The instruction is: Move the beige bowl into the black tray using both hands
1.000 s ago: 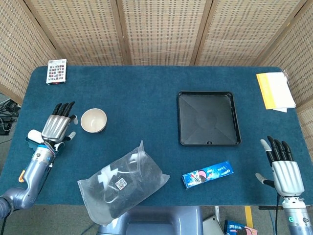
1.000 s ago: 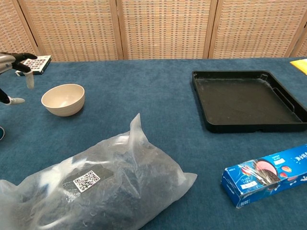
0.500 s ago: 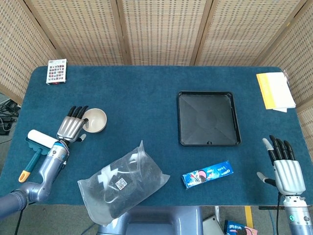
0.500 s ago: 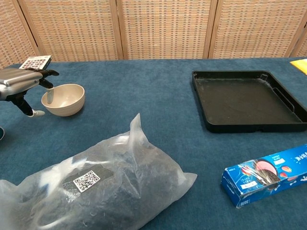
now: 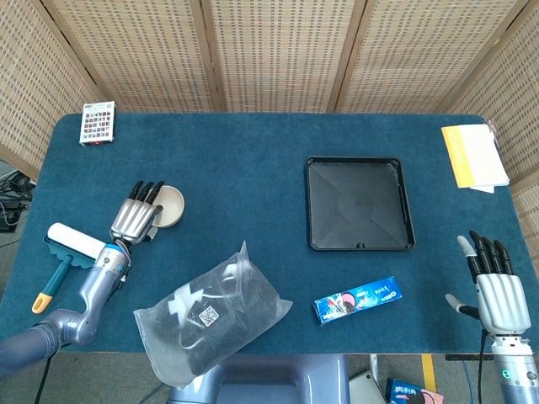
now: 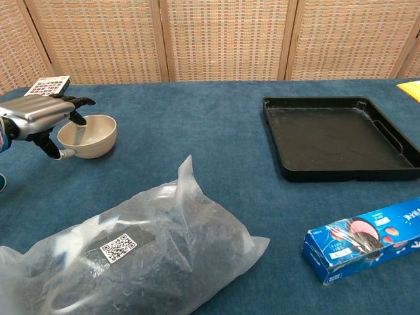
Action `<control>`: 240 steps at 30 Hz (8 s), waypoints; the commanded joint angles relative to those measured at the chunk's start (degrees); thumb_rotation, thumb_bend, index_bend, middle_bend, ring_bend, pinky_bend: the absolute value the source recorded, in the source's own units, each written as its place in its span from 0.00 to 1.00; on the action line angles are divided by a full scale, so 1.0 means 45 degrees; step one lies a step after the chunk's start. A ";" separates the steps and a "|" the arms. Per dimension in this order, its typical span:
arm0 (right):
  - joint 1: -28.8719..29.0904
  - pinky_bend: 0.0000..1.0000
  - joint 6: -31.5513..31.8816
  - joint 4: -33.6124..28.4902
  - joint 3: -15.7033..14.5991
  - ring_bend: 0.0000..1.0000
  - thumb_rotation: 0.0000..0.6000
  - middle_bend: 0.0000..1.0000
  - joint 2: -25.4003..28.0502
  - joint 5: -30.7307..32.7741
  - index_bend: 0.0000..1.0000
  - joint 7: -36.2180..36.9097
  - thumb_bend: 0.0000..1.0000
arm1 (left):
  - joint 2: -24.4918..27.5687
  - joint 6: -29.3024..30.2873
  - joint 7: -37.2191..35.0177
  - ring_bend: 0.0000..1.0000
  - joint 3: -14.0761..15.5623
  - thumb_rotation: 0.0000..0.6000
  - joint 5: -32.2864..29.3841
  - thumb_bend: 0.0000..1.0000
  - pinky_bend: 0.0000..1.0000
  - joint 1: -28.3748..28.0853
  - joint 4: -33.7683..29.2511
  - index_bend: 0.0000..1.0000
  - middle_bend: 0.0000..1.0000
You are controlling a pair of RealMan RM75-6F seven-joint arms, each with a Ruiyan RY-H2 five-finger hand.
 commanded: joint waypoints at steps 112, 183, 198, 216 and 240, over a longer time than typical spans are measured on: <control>-0.0369 0.00 -0.0040 0.0155 0.0062 0.00 1.00 0.00 0.0139 0.0405 0.03 -0.0347 0.14 | 0.3925 0.9101 -0.1511 0.00 0.3182 1.00 0.2968 0.00 0.00 0.5075 -0.6174 0.00 0.00; 1.1262 0.08 -0.9025 0.5334 0.3217 0.00 1.00 0.18 -0.7645 0.5244 0.51 -0.4537 0.33 | 0.4545 0.6120 -0.5487 0.00 0.2019 1.00 0.3130 0.00 0.00 0.6177 -0.4388 0.00 0.00; 1.1927 0.08 -0.9455 0.7314 0.2981 0.00 1.00 0.20 -0.8541 0.4629 0.52 -0.2940 0.44 | 0.4469 0.5709 -0.5503 0.00 0.1892 1.00 0.2942 0.00 0.00 0.6140 -0.4247 0.00 0.00; 1.2238 0.09 -0.9620 0.9003 0.2758 0.02 1.00 0.24 -0.9289 0.4095 0.57 -0.1621 0.50 | 0.4450 0.5553 -0.5454 0.00 0.1766 1.00 0.2862 0.00 0.00 0.6129 -0.4206 0.00 0.00; 1.2065 0.12 -0.9206 0.9262 0.2616 0.06 1.00 0.32 -0.9374 0.3720 0.70 -0.1283 0.56 | 0.4487 0.5454 -0.5516 0.00 0.1699 1.00 0.2848 0.00 0.00 0.6134 -0.4247 0.00 0.00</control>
